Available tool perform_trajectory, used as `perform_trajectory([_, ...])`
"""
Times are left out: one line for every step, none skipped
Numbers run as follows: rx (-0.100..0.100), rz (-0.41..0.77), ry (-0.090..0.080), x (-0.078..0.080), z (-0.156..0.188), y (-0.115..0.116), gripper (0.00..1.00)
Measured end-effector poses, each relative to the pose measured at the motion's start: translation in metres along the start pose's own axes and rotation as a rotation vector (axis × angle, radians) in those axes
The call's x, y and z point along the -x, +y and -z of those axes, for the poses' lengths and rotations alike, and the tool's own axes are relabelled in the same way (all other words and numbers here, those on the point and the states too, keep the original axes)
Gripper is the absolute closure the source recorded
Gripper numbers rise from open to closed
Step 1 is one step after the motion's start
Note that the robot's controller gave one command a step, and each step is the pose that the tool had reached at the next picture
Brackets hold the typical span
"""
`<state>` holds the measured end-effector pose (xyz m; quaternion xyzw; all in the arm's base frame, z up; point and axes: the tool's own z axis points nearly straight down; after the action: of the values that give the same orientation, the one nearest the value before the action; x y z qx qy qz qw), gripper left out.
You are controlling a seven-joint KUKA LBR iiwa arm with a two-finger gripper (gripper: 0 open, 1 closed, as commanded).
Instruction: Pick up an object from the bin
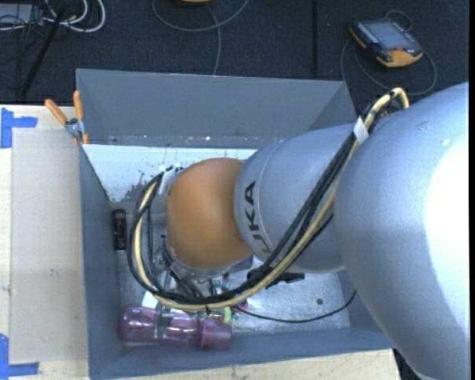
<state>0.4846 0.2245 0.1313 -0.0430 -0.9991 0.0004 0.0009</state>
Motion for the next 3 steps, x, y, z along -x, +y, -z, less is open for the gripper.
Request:
perform_trajectory([0.015,-0.010,-0.011,0.0040,-0.0534,-0.0162,0.00])
perform_trajectory([0.009,-0.010,0.000,0.0000,-0.0470,-0.0138,1.00])
perform_trajectory([0.009,-0.010,0.000,0.0000,-0.0470,-0.0138,1.00])
